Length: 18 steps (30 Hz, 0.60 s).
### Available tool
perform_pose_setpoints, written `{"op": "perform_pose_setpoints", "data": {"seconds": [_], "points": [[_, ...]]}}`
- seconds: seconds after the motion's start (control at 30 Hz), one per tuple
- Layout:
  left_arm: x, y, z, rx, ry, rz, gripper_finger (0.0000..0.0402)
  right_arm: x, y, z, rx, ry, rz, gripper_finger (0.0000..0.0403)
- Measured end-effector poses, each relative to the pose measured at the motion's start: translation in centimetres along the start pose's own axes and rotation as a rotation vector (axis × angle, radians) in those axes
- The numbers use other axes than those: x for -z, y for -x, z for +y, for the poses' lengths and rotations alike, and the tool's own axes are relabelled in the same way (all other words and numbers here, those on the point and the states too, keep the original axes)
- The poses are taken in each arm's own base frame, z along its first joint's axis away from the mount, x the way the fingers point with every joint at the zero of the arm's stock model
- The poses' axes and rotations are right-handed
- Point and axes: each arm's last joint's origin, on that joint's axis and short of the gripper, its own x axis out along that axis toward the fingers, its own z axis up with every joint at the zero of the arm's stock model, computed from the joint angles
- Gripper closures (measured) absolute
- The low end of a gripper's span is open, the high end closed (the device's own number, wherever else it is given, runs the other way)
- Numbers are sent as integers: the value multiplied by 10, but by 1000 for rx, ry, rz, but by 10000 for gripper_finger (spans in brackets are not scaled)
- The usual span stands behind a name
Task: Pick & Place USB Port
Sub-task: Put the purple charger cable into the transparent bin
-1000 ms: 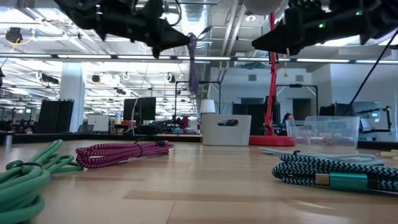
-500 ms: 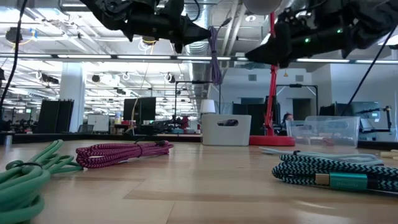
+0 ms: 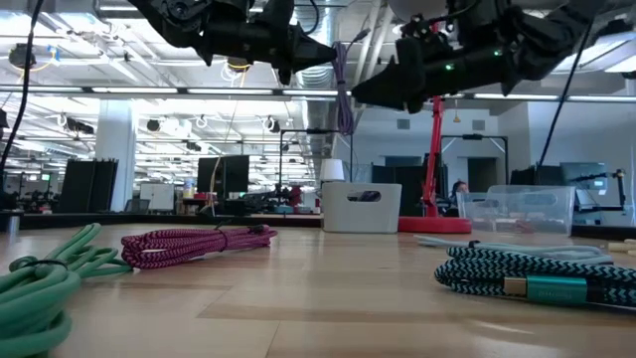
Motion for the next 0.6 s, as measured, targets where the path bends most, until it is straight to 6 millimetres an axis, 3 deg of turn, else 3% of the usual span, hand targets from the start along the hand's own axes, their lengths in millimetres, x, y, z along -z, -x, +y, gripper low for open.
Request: {"op": "perform_pose_setpoints", "data": {"seconds": [0.27,0.6], "points": [[0,0,1,-18,-1,2,392,-7,-12,10,-50,-3,-11,249],[0,-1,-3,-8,-1,1,392,-6,-13,2,46,-11,4,323]]}}
